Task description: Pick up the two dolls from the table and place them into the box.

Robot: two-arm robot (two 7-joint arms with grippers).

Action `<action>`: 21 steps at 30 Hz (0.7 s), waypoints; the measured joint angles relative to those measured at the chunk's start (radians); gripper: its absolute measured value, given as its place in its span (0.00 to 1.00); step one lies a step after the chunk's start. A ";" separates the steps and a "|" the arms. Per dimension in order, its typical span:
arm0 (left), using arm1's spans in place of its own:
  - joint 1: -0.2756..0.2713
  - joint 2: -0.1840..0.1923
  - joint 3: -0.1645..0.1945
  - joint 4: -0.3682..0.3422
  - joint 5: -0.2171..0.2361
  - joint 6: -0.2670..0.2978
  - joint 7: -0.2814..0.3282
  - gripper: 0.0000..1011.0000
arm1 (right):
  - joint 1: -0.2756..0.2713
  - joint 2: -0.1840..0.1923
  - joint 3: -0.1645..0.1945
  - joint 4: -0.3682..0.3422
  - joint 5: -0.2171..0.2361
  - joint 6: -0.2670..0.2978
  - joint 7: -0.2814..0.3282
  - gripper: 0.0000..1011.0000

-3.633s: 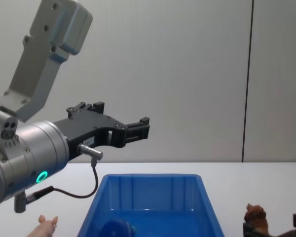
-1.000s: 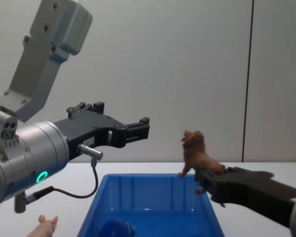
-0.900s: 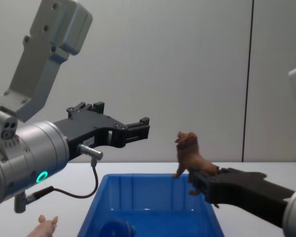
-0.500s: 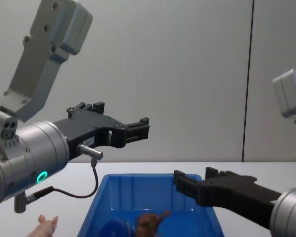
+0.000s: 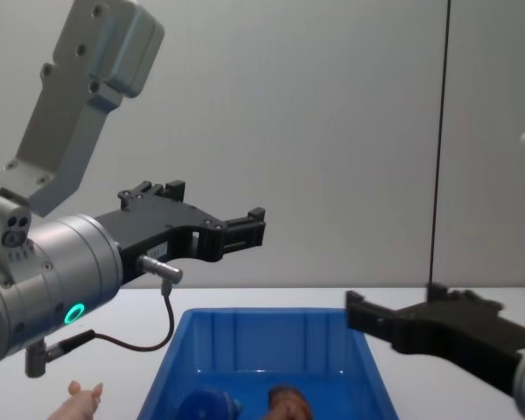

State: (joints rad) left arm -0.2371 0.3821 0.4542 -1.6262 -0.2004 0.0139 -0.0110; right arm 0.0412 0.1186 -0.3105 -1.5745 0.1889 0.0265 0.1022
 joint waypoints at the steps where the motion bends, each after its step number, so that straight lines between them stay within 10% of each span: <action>1: 0.000 0.000 0.000 0.000 0.000 0.000 0.000 0.99 | -0.002 0.001 0.001 -0.002 -0.002 -0.003 -0.006 0.99; 21: 0.000 0.000 0.000 0.000 0.000 0.001 0.000 0.99 | -0.090 0.041 0.028 -0.091 -0.022 -0.038 -0.200 0.99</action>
State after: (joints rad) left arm -0.2371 0.3821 0.4542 -1.6262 -0.2004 0.0145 -0.0110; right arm -0.0490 0.1592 -0.2830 -1.6651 0.1672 -0.0114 -0.0981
